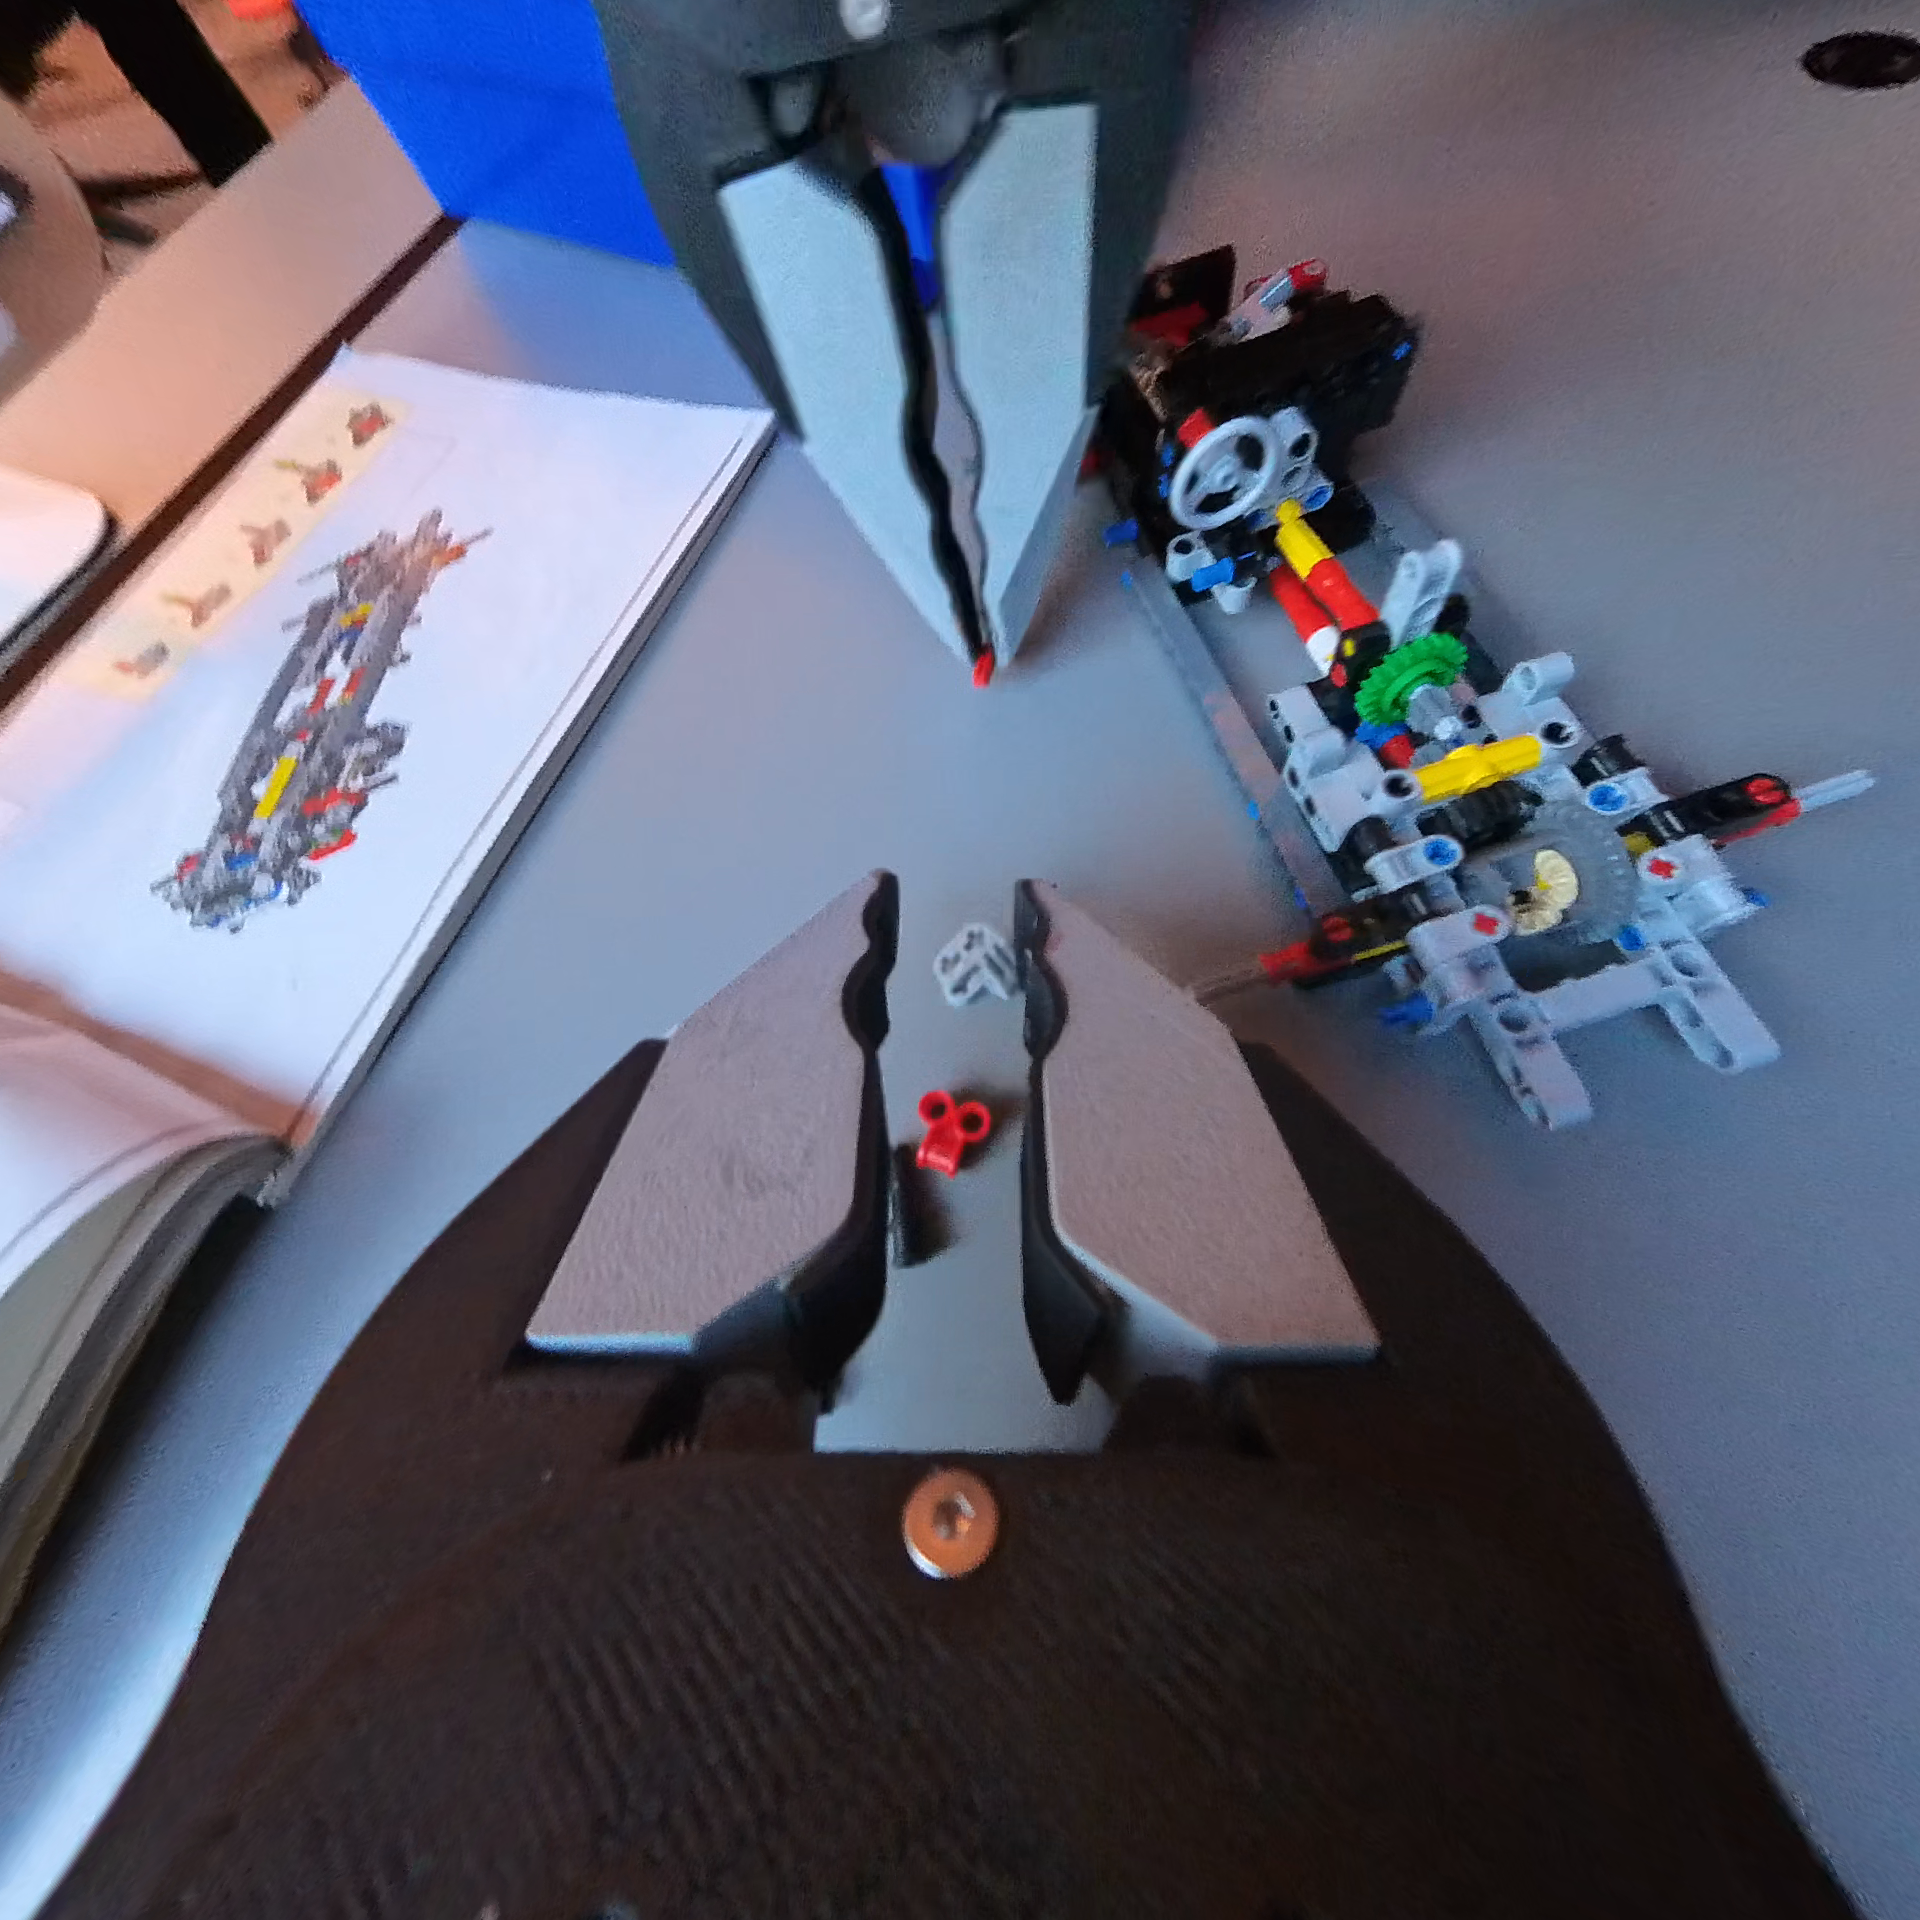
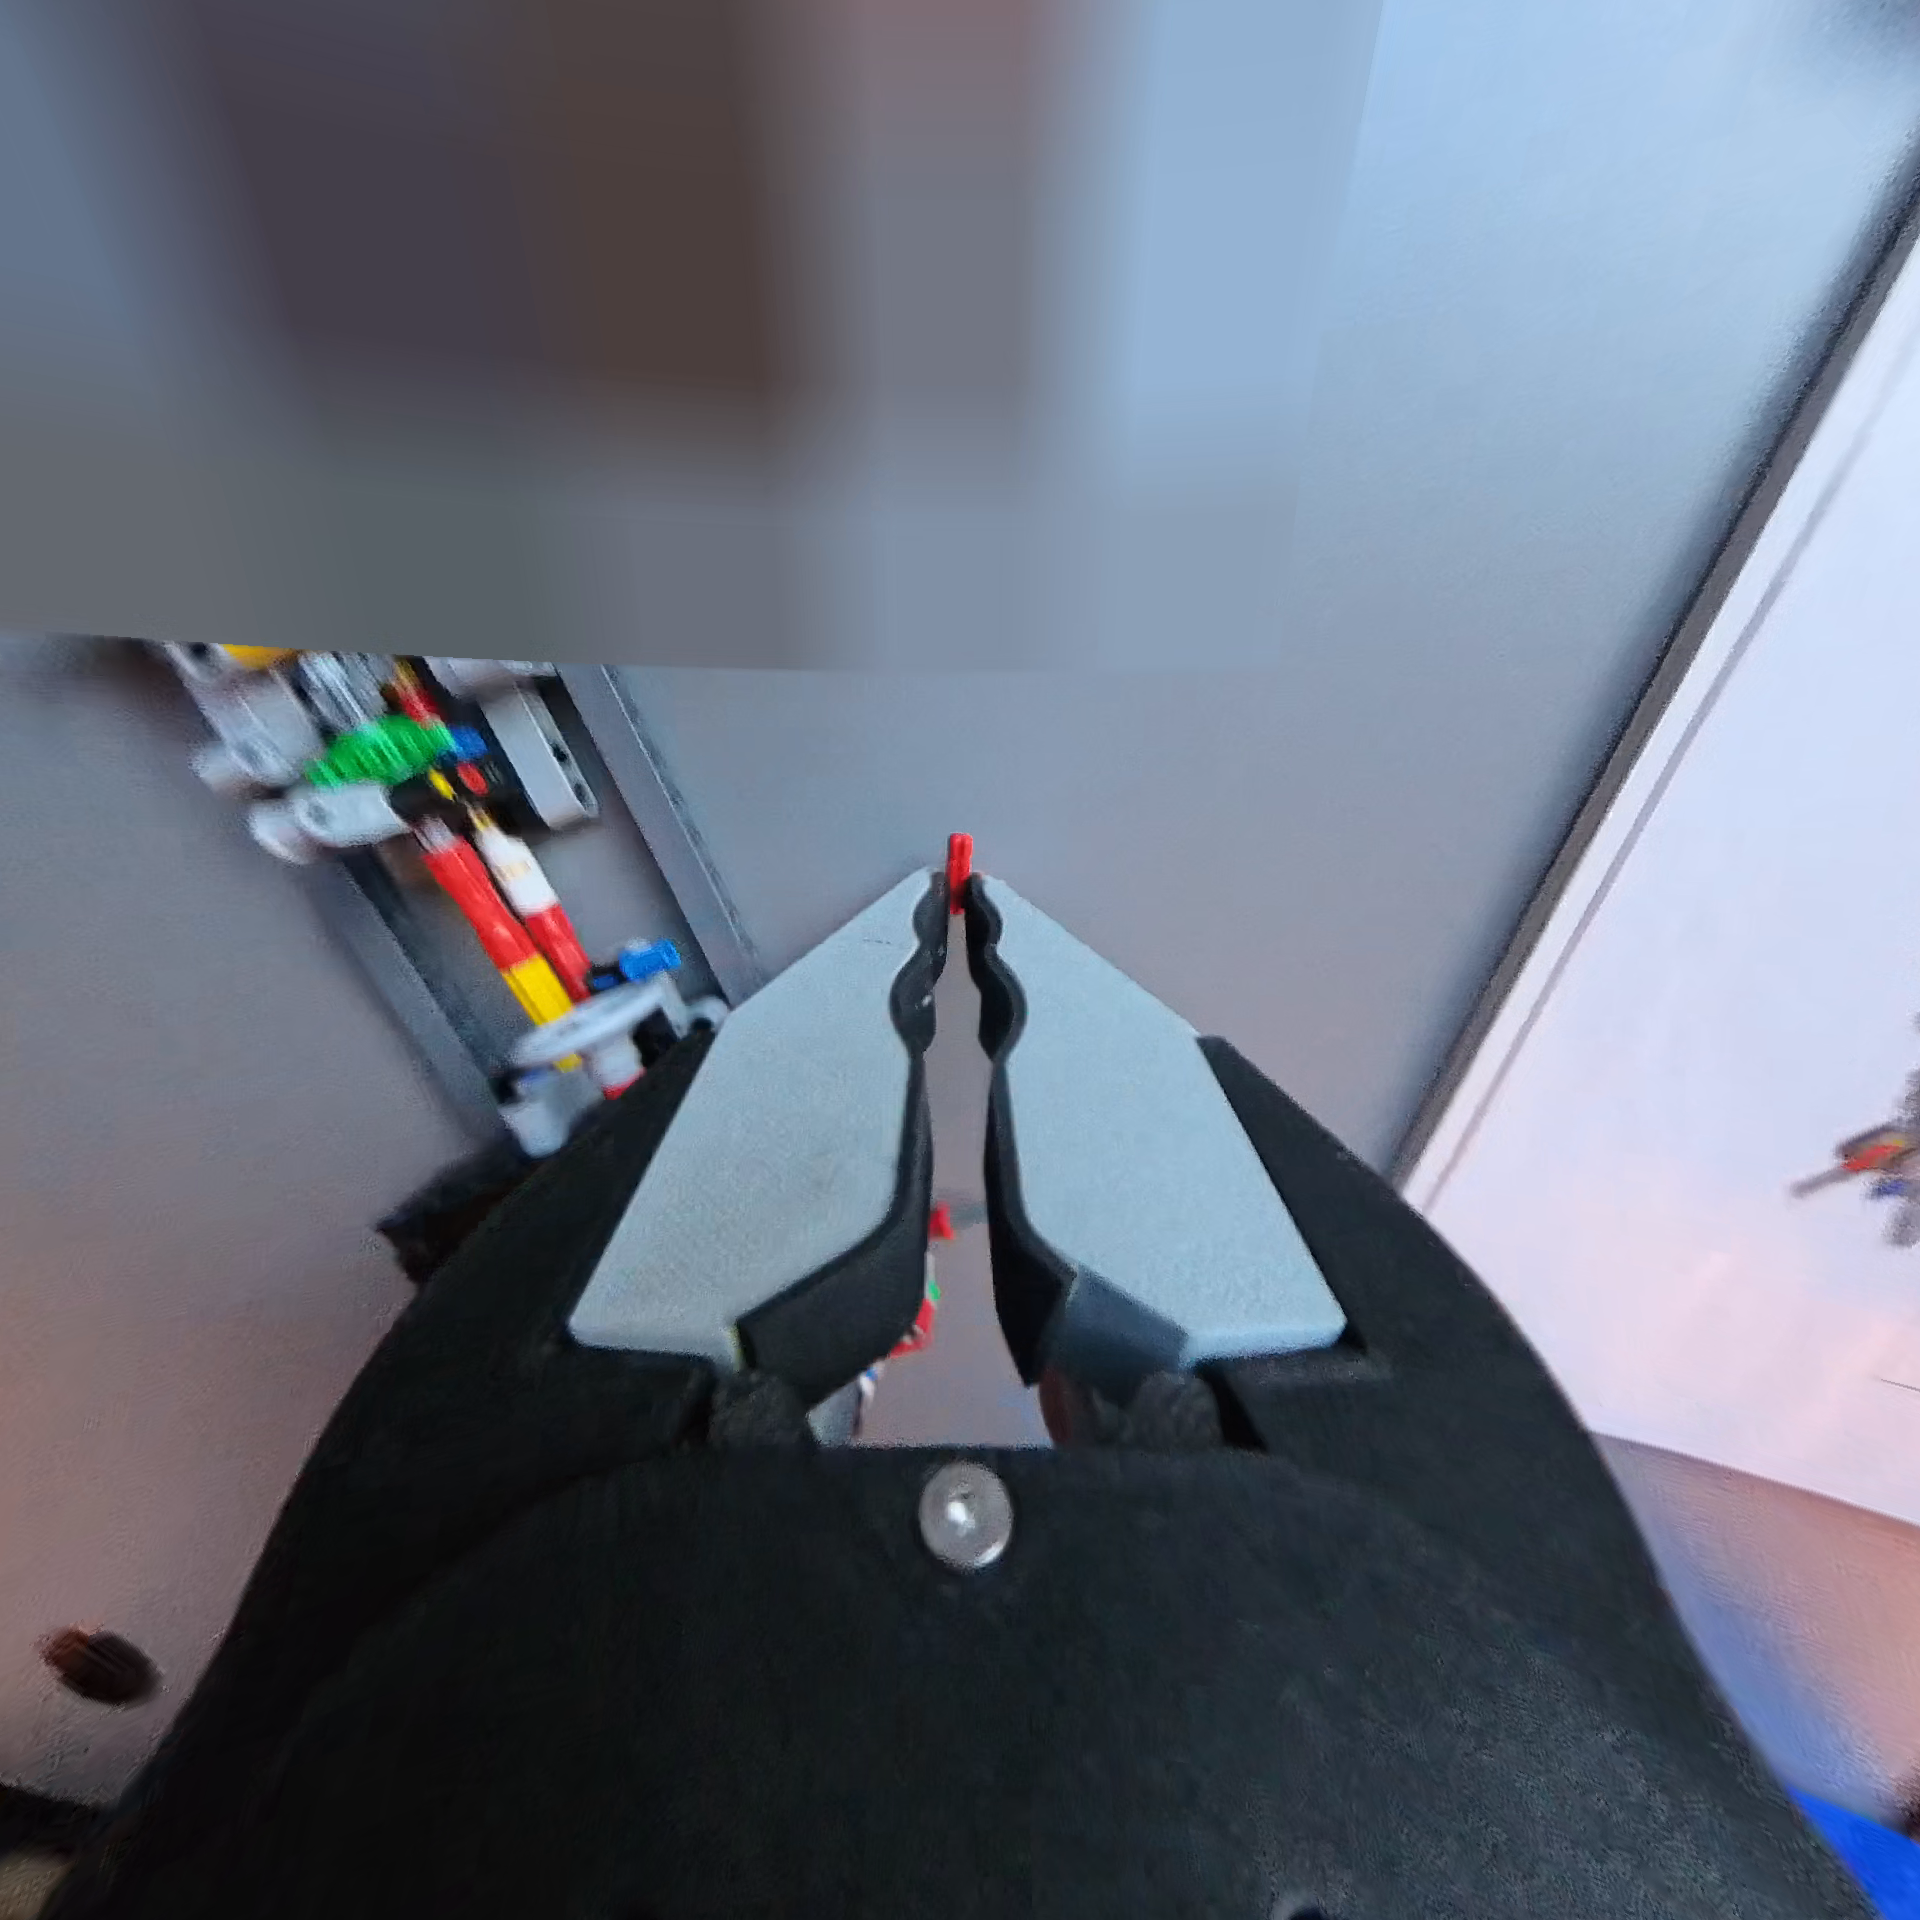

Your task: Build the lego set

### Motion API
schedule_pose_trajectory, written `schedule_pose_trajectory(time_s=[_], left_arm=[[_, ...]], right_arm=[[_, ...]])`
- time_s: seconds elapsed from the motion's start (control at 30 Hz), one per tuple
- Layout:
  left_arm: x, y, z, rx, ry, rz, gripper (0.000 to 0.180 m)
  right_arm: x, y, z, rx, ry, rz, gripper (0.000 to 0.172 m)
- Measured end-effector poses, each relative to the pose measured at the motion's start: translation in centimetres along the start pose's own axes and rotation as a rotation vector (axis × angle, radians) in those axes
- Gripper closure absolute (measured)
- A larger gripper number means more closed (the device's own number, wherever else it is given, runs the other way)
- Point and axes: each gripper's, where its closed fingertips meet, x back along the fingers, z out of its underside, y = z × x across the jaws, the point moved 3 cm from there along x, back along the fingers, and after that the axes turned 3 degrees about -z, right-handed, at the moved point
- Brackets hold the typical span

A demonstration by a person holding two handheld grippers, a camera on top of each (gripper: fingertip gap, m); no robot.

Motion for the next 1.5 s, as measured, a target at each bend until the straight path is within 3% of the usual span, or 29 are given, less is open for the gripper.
schedule_pose_trajectory(time_s=[0.23,0.67,0.93,1.03,1.23,1.4,1.5], left_arm=[[-1.3,-1.7,-0.8,-0.323,0.0,-0.093,0.162],[-1.0,-2.7,-2.1,-0.501,-0.036,-0.19,0.172],[-0.7,-2.6,-2.0,-0.524,-0.029,-0.205,0.177],[-0.1,-1.9,-2.7,-0.404,-0.079,-0.211,0.178],[1.5,-0.4,-4.4,-0.083,-0.25,-0.148,0.178],[1.6,-0.3,-4.5,-0.018,-0.277,-0.096,0.178],[1.9,-0.8,-4.9,-0.017,-0.303,-0.065,0.178]], right_arm=[[1.0,1.9,-3.5,-0.239,-0.215,-0.215,0.172],[1.9,2.8,-5.4,-0.413,-0.298,-0.424,0.172],[1.9,2.7,-5.7,-0.47,-0.343,-0.485,0.172],[3.3,2.3,-6.1,-0.48,-0.45,-0.409,0.17],[6.5,2.7,-6.7,-0.462,-0.775,-0.081,0.159],[7.5,3.5,-6.4,-0.475,-0.887,0.051,0.166],[7.6,3.8,-6.5,-0.412,-0.871,0.111,0.172]])
